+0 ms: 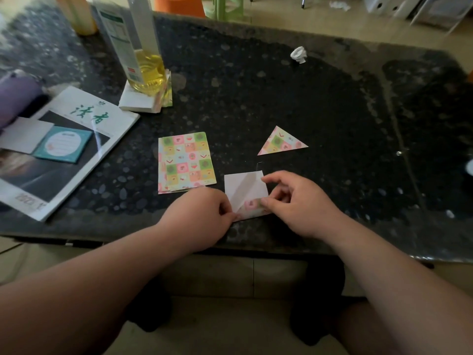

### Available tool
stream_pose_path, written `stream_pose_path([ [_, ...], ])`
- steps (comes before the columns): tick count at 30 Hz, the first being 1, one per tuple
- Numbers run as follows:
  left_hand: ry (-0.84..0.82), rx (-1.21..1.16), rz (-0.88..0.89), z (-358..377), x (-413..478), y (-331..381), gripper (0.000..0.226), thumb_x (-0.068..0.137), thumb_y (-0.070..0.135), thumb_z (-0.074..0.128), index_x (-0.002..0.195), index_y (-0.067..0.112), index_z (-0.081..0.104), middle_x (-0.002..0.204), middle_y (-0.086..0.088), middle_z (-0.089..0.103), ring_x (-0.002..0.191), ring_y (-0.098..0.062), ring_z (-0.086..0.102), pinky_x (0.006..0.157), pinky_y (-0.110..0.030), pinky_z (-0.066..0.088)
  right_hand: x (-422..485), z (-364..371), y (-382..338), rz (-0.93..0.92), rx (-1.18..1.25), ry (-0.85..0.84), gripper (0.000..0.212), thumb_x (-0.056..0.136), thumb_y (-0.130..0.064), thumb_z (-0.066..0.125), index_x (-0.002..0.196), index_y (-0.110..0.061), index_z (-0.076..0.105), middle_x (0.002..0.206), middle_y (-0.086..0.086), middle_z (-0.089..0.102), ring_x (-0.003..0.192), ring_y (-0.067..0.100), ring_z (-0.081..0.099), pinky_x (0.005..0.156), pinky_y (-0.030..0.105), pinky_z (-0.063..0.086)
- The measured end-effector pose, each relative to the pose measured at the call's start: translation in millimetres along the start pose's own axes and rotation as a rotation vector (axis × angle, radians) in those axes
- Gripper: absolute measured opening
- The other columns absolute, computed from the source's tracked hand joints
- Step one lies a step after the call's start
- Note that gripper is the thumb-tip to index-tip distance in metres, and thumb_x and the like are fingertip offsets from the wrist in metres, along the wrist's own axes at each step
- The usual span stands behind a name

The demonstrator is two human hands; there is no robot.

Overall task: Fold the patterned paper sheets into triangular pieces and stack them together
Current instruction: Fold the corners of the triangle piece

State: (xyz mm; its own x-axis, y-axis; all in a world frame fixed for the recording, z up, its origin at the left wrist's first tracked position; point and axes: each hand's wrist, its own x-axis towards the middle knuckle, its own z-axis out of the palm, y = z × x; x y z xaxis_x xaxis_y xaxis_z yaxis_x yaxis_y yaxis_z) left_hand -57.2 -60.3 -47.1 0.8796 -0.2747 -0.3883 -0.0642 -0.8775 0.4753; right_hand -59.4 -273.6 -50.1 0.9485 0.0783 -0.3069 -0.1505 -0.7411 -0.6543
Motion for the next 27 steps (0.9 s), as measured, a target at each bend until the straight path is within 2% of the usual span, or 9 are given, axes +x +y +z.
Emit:
stream_pose_path([
  [5, 0.033, 0.047, 0.013, 2, -2, 6, 0.015, 0.096, 0.045, 0.065, 0.089, 0.033, 0.063, 0.086, 0.013, 0.064, 0.079, -0.005, 0.059, 0.075, -0.03, 0.058, 3, 10, -2, 0.018, 0.007, 0.077, 0.035, 0.091, -0.029, 0.077, 0.123, -0.032, 0.065, 0.083, -0.009, 0.066, 0.072, 0.006, 0.062, 0.067, 0.017, 0.047],
  [8, 0.061, 0.143, 0.099, 3, -12, 11, 0.012, 0.1, 0.04, 0.057, 0.107, 0.032, 0.064, 0.105, 0.013, 0.059, 0.093, -0.007, 0.056, 0.084, -0.031, 0.056, 5, 14, -5, 0.014, 0.012, 0.109, 0.034, 0.091, -0.028, 0.078, 0.121, -0.032, 0.065, 0.081, -0.009, 0.065, 0.072, 0.006, 0.062, 0.07, 0.022, 0.051],
  [12, 0.104, 0.372, 0.302, 21, -38, 21, 0.037, 0.099, 0.042, 0.05, 0.131, 0.025, 0.054, 0.121, 0.004, 0.046, 0.105, -0.015, 0.042, 0.094, -0.034, 0.047, 7, 17, -10, 0.036, -0.048, 0.105, 0.032, 0.091, -0.033, 0.077, 0.119, -0.032, 0.065, 0.083, -0.011, 0.063, 0.077, 0.007, 0.061, 0.076, 0.029, 0.056],
  [16, 0.071, 0.442, 0.407, 39, -63, 28, 0.064, 0.08, 0.056, 0.062, 0.126, 0.011, 0.062, 0.115, -0.006, 0.057, 0.1, -0.024, 0.051, 0.085, -0.039, 0.052, 8, 19, -14, 0.069, -0.067, 0.114, 0.033, 0.089, -0.037, 0.078, 0.118, -0.032, 0.064, 0.089, -0.012, 0.063, 0.082, 0.006, 0.062, 0.08, 0.03, 0.057],
  [18, 0.023, 0.483, 0.432, 43, -64, 30, 0.08, 0.082, 0.062, 0.058, 0.139, 0.007, 0.057, 0.136, -0.013, 0.057, 0.123, -0.031, 0.053, 0.108, -0.046, 0.047, 7, 19, -15, 0.069, -0.069, 0.123, 0.034, 0.088, -0.039, 0.079, 0.117, -0.032, 0.064, 0.088, -0.013, 0.063, 0.082, 0.006, 0.062, 0.08, 0.031, 0.057],
  [19, -0.01, 0.519, 0.422, 43, -63, 33, 0.088, 0.089, 0.064, 0.051, 0.153, 0.004, 0.041, 0.157, -0.02, 0.039, 0.144, -0.037, 0.036, 0.123, -0.05, 0.025, 6, 20, -15, 0.069, -0.072, 0.128, 0.034, 0.087, -0.039, 0.08, 0.117, -0.032, 0.065, 0.088, -0.013, 0.063, 0.082, 0.006, 0.062, 0.08, 0.031, 0.058],
  [21, -0.049, 0.551, 0.409, 45, -62, 34, 0.095, 0.1, 0.065, 0.034, 0.161, 0.001, -0.001, 0.166, -0.023, -0.015, 0.156, -0.036, -0.016, 0.12, -0.045, -0.017, 6, 20, -15, 0.073, -0.075, 0.133, 0.034, 0.087, -0.04, 0.079, 0.117, -0.032, 0.065, 0.089, -0.013, 0.063, 0.083, 0.006, 0.062, 0.08, 0.032, 0.059],
  [23, -0.054, 0.539, 0.394, 47, -59, 32, 0.095, 0.102, 0.066, 0.027, 0.158, 0.001, -0.015, 0.161, -0.023, -0.03, 0.15, -0.033, -0.032, 0.119, -0.043, -0.021, 5, 21, -16, 0.08, -0.079, 0.136, 0.034, 0.087, -0.041, 0.079, 0.117, -0.032, 0.064, 0.088, -0.013, 0.062, 0.082, 0.006, 0.061, 0.08, 0.031, 0.058],
  [27, -0.102, 0.546, 0.374, 49, -53, 30, 0.094, 0.102, 0.067, 0.024, 0.156, 0.004, -0.019, 0.16, -0.023, -0.033, 0.149, -0.034, -0.032, 0.124, -0.045, -0.015, 8, 15, -18, 0.121, -0.03, 0.114, 0.032, 0.087, -0.036, 0.08, 0.114, -0.033, 0.062, 0.088, -0.012, 0.065, 0.081, 0.005, 0.064, 0.075, 0.026, 0.055],
])
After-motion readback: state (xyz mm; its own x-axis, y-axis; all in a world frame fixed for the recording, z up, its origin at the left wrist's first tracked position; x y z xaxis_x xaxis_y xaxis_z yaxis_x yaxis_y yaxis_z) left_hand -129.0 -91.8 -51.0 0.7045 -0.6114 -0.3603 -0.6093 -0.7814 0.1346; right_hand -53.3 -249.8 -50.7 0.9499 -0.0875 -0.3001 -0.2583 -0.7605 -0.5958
